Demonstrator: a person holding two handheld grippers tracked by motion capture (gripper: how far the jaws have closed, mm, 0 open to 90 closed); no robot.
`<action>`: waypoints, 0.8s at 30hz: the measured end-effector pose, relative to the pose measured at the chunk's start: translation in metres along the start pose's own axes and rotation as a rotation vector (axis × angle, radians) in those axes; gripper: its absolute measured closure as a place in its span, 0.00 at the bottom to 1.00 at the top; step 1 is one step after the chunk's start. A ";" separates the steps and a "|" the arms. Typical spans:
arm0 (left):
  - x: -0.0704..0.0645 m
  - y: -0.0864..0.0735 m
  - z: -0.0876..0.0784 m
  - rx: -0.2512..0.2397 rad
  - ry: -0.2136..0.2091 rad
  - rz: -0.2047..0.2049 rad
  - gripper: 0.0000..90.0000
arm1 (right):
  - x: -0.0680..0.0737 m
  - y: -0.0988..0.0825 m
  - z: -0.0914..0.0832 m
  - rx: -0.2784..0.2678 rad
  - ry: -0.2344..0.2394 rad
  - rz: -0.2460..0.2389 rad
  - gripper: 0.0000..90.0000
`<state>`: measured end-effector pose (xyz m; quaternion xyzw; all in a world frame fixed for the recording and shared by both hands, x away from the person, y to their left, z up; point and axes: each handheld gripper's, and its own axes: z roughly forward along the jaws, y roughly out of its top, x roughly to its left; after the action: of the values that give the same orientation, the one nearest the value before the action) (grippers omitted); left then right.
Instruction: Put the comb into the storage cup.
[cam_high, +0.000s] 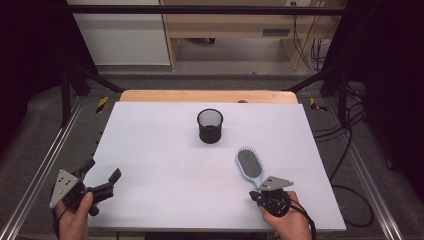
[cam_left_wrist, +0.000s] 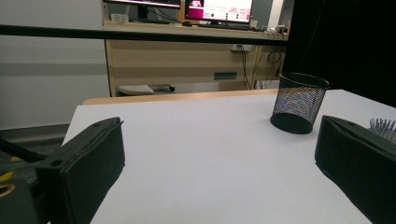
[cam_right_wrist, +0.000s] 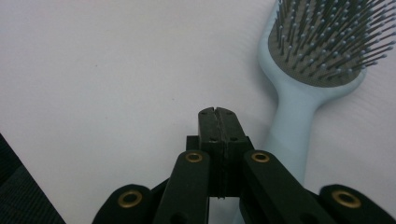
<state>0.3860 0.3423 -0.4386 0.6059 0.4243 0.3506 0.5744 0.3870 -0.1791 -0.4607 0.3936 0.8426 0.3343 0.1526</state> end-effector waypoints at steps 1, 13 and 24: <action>0.000 0.000 0.000 0.000 0.001 0.000 0.02 | -0.002 -0.001 0.000 0.008 -0.002 0.007 1.00; -0.001 0.001 0.003 0.009 0.005 0.013 0.02 | -0.011 -0.008 -0.004 0.073 -0.067 -0.016 1.00; -0.005 0.000 0.006 0.007 -0.032 0.035 0.02 | -0.028 -0.014 -0.009 0.062 -0.114 0.015 1.00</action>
<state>0.3898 0.3352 -0.4388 0.6205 0.4059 0.3495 0.5728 0.3922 -0.2107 -0.4636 0.4227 0.8396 0.2863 0.1855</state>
